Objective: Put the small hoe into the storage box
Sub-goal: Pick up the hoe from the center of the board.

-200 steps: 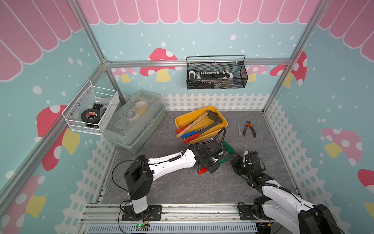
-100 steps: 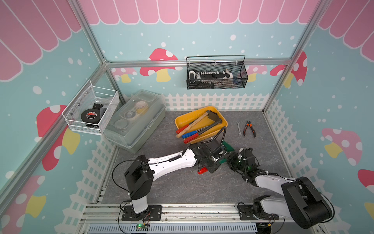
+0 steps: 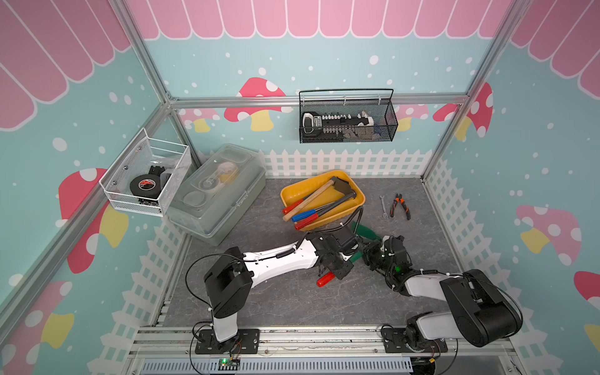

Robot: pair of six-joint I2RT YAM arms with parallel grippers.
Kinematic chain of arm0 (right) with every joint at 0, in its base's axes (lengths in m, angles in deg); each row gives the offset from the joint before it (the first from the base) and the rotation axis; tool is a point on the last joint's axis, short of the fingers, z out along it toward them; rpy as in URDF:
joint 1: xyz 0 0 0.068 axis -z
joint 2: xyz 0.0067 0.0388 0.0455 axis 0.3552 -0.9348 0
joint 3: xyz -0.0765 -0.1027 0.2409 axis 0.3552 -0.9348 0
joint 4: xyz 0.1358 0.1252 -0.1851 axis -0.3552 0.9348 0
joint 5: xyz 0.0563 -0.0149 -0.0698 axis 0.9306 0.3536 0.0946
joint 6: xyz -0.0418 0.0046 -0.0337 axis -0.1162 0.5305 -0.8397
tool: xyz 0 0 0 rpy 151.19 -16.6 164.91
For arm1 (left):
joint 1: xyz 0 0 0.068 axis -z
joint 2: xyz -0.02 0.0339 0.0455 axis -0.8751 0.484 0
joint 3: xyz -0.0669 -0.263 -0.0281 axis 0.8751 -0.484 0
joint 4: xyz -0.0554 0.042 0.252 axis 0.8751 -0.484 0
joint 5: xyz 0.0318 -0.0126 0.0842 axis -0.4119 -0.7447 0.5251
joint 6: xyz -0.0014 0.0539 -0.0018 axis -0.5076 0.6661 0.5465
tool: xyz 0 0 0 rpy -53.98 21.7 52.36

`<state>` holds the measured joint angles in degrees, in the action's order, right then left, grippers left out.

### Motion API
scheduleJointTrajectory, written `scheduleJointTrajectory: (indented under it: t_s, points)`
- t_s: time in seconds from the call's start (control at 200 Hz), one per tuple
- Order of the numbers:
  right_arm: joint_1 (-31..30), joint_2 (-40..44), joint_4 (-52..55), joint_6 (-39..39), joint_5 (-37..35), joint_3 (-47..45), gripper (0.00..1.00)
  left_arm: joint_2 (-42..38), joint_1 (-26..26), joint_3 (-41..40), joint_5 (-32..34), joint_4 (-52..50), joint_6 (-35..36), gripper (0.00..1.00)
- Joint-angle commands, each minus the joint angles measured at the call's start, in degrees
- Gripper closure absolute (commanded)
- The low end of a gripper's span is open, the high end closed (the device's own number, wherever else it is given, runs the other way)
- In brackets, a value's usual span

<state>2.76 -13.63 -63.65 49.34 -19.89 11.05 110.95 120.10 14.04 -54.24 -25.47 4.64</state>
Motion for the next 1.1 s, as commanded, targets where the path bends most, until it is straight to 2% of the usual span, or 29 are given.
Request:
scheduleJointTrajectory:
  t_s: [0.0,0.3,0.52,0.695,1.096]
  points:
    - [-0.50,1.93,-0.21,-1.86,-0.64,0.85,0.81,-0.85,0.56,-1.09,-2.75,3.57,0.78,1.00]
    - [-0.51,6.47,5.24,-3.52,-1.65,1.11,0.94,-0.69,0.47,-3.14,-5.88,4.23,0.58,1.00]
    - [-0.59,12.31,11.36,-4.92,-3.43,1.63,0.98,0.59,0.49,-3.54,-7.58,4.21,0.30,0.70]
    - [-0.59,15.20,13.87,-5.14,-4.16,1.30,0.99,3.19,0.54,-2.81,-11.21,4.60,-0.69,0.60]
    - [-0.59,19.57,16.98,-5.24,-5.83,0.39,1.00,5.38,0.60,-2.81,-11.88,5.87,-1.68,0.59]
